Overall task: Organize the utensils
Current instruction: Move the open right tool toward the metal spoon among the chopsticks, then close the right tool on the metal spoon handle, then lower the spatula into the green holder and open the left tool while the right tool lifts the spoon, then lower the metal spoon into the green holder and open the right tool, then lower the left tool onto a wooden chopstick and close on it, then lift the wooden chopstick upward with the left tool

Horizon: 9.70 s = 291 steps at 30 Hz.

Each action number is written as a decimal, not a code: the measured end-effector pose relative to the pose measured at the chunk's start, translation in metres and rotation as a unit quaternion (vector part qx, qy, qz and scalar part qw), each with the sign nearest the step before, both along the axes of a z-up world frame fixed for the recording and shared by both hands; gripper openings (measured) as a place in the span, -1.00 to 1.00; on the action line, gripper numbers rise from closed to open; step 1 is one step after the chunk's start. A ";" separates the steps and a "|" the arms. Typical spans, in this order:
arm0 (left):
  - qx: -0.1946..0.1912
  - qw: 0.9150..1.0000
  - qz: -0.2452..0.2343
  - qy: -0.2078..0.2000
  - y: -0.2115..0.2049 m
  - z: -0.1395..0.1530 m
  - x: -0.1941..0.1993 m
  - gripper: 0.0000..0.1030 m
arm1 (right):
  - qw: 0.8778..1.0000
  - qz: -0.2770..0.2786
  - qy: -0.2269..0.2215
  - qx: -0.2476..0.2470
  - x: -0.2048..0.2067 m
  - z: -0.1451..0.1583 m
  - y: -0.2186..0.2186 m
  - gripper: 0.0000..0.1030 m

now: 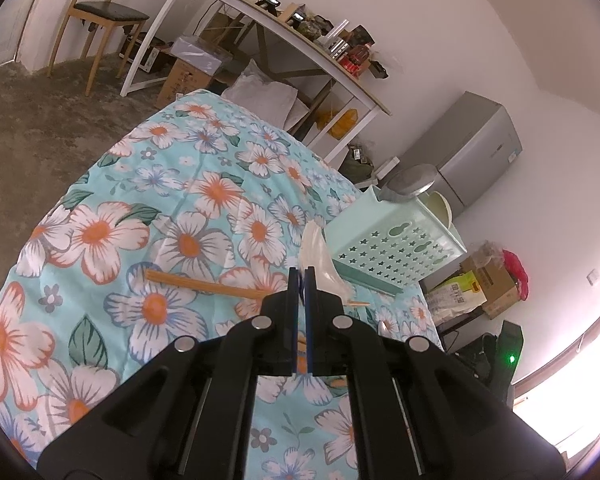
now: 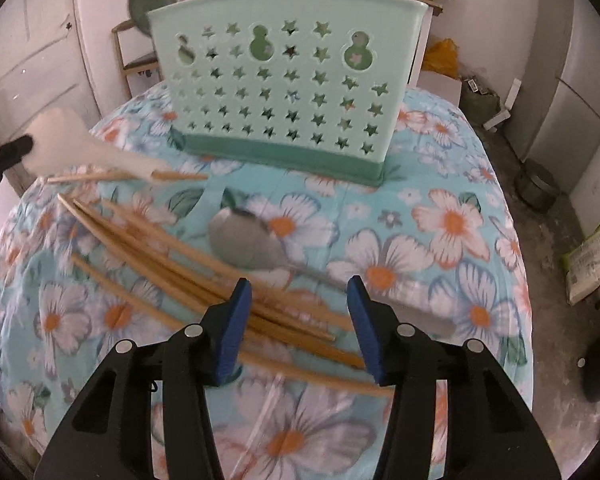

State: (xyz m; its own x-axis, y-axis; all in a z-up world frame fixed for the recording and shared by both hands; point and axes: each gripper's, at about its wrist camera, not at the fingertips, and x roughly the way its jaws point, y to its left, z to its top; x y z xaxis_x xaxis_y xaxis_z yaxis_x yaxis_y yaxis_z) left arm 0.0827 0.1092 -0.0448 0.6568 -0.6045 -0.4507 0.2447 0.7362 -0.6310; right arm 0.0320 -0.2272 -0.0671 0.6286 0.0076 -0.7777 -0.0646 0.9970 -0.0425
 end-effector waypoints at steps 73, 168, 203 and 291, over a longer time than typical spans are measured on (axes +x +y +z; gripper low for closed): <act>0.071 0.963 0.008 -0.260 -0.049 0.220 -0.060 -0.98 | 0.986 -0.006 -0.117 0.120 -0.019 0.069 -0.050 -0.91; 0.055 0.970 0.061 -0.230 -0.018 0.173 -0.004 -0.97 | 0.975 0.032 -0.102 0.195 0.027 0.090 -0.061 -0.30; 0.196 0.960 0.060 -0.191 -0.086 0.130 0.034 0.28 | 0.924 0.061 -0.286 0.246 0.003 0.208 -0.095 -0.30; -0.150 0.943 0.095 0.283 -0.033 -0.082 0.118 -0.77 | 0.949 -0.026 -0.026 0.313 -0.044 0.006 -0.052 0.00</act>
State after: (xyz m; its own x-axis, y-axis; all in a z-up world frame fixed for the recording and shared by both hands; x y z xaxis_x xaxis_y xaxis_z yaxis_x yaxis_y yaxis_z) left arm 0.2011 0.0758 -0.1270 0.4709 -0.6569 -0.5889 -0.3118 0.5006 -0.8076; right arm -0.0123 -0.2791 -0.0614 0.6784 0.4252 -0.5991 -0.0281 0.8300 0.5571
